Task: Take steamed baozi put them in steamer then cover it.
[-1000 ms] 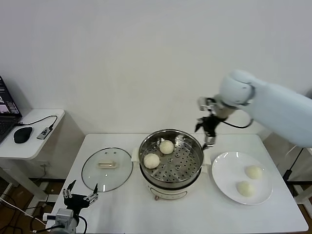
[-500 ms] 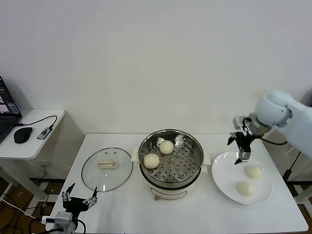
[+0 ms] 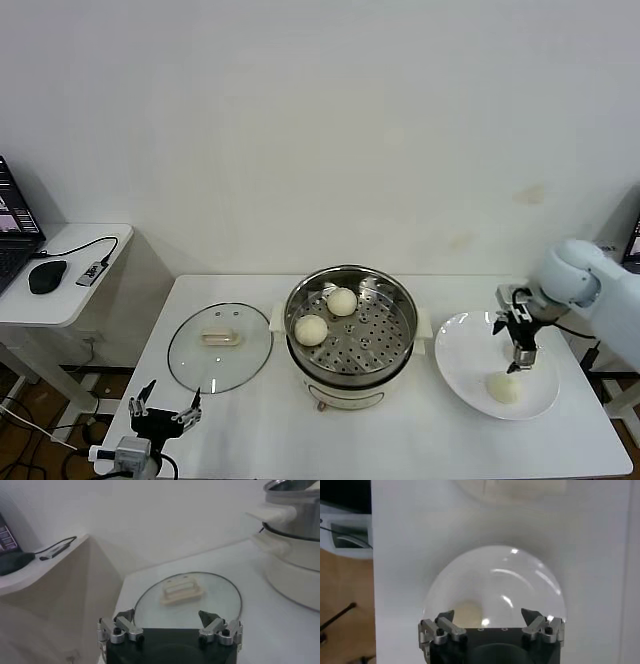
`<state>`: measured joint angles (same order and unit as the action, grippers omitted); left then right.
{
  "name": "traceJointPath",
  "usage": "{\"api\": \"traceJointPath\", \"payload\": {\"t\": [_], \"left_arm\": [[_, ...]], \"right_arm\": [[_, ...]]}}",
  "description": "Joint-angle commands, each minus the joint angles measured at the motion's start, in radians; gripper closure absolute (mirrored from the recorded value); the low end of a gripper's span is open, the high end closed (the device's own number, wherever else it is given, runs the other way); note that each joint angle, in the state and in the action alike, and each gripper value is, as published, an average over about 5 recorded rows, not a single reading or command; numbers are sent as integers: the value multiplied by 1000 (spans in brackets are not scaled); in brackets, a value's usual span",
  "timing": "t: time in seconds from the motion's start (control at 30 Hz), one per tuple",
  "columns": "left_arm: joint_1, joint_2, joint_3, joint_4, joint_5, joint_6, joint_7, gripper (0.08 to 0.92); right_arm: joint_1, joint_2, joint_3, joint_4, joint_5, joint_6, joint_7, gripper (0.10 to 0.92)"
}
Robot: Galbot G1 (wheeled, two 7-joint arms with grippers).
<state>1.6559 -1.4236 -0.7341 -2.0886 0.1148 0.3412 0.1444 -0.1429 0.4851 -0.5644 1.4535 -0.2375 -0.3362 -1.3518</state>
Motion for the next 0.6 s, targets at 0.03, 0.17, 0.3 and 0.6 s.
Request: {"api": "traceJointPath", "payload": {"t": [0.03,0.17,0.3,0.6], "left_arm": [[0,-1,-1,8,4,-1,1,177],[-1,-3,1,7,7,-1,2,177],[-3,-3,5,13,11,-2,2,177],[1,-3,4,16,11,-2,2,177]], "right_arm": [[-147,13,98,-52,-71,28,5,203],[-172,20,112,-56,-84,32,4,203],[-206,24,135,-59,-92,37,9,203],[-238,55,155,-85,-104,43,36,203]]}}
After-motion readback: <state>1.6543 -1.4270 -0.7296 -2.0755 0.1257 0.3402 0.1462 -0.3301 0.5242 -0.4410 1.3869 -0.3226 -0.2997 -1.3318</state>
